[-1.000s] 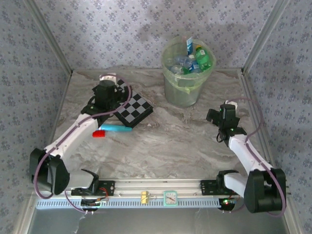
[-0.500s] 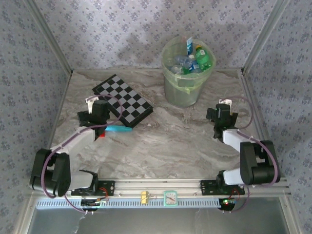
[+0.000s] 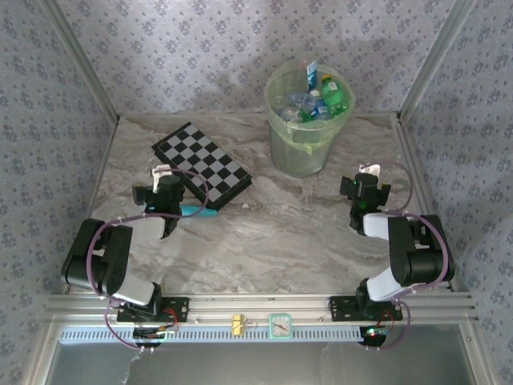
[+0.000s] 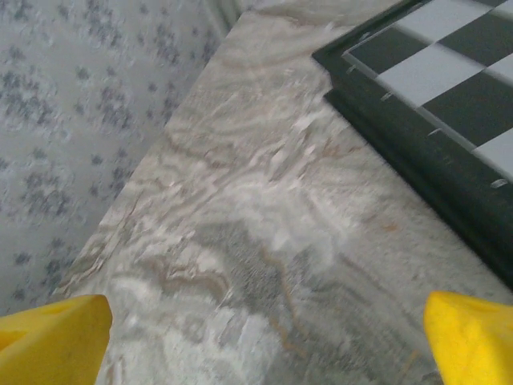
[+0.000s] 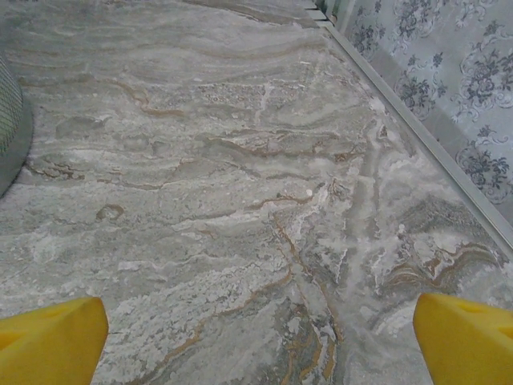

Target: Put the plastic bottles in the bin

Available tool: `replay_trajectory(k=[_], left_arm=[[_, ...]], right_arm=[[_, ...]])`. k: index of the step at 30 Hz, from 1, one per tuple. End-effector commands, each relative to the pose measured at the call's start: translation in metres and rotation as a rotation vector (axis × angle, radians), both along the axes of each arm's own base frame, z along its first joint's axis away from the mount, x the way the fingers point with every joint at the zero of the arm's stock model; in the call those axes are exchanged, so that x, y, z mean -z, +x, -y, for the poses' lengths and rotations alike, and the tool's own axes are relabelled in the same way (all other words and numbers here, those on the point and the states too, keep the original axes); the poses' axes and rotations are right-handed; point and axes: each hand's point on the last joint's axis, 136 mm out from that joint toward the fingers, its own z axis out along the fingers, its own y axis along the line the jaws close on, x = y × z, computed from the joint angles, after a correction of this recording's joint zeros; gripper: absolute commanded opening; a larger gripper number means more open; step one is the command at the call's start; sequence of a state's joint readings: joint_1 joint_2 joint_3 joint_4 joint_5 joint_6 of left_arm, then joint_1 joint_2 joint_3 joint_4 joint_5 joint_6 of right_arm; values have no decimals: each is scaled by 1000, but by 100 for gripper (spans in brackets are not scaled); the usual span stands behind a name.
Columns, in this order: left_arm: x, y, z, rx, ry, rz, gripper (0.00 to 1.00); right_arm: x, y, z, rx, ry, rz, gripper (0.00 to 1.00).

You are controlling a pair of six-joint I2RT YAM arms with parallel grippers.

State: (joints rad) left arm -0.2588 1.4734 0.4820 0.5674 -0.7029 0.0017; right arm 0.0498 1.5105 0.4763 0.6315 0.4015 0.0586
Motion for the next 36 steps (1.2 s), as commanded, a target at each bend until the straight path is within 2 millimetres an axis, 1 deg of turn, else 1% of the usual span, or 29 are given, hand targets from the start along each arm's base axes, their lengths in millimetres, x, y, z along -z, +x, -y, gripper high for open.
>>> replay_trajectory(k=[1, 2, 7, 9, 10, 11, 12, 13, 14, 15, 16, 36], left_arm=[[-17, 10, 10, 125, 1, 158, 99], [-17, 6, 5, 102, -12, 189, 99], [-10, 1, -1, 168, -137, 202, 99], [-3, 1, -6, 172, -189, 206, 99], [1, 3, -10, 163, -203, 217, 99], [1, 8, -13, 160, -191, 239, 99], [8, 9, -10, 170, -200, 178, 100], [10, 11, -5, 189, -215, 130, 99], [7, 14, -5, 197, -205, 152, 99], [7, 14, -6, 192, -198, 167, 99], [10, 13, -6, 186, -203, 147, 99], [10, 15, -8, 177, -209, 137, 100]], right_arm=[[-10, 2, -3, -31, 10, 53, 100], [-10, 2, -4, -42, 14, 54, 100], [-8, 1, -7, -80, 16, 59, 100], [-6, 0, -11, -119, 12, 63, 100], [0, -3, -10, -118, 23, 57, 100], [3, -7, -4, -85, 22, 101, 100], [-4, -4, -4, -83, 3, 139, 100], [-2, -4, -5, -82, 6, 102, 100], [0, -6, -3, -60, 52, 97, 100], [-3, -4, -4, -83, 6, 112, 100], [-2, -5, -4, -78, 0, 105, 100], [0, -6, -5, -84, 7, 96, 100]])
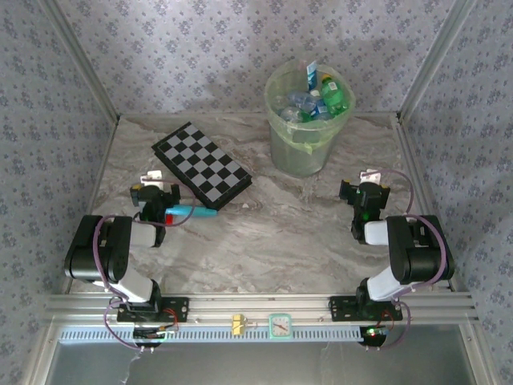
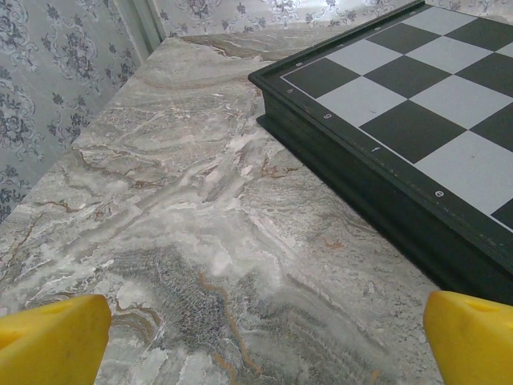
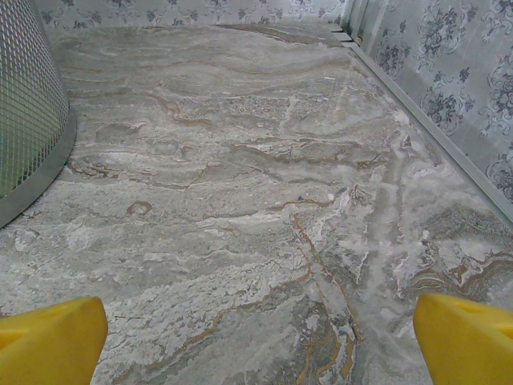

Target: Put the plastic bottles in the bin

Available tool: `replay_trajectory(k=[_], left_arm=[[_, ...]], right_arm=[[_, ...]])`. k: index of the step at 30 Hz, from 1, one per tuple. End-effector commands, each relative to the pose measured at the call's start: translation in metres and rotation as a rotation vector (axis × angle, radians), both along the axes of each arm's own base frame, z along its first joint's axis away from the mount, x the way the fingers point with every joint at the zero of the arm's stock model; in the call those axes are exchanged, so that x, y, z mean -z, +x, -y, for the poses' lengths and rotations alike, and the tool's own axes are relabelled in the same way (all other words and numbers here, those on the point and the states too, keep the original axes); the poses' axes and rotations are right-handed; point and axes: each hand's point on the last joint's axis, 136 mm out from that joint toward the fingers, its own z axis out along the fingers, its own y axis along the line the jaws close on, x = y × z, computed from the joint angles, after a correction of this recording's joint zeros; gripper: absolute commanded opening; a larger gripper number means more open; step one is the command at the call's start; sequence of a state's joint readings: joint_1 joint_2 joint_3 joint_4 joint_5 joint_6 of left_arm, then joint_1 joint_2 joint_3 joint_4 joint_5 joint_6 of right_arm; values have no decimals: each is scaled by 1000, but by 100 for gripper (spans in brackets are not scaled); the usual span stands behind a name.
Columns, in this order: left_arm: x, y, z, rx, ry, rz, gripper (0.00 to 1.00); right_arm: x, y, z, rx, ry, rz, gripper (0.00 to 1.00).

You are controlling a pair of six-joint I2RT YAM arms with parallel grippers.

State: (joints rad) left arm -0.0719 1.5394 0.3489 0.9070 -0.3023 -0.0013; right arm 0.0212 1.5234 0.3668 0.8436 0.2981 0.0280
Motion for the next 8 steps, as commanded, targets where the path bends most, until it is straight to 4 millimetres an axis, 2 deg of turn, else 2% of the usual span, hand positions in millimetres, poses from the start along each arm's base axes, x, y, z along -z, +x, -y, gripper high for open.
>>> replay_trajectory(k=[1, 8], left_arm=[[-8, 6, 1, 1, -19, 26, 100], [-8, 7, 0, 0, -25, 22, 100]], right_arm=[[-4, 1, 1, -5, -14, 18, 100], [-4, 2, 1, -4, -14, 18, 100]])
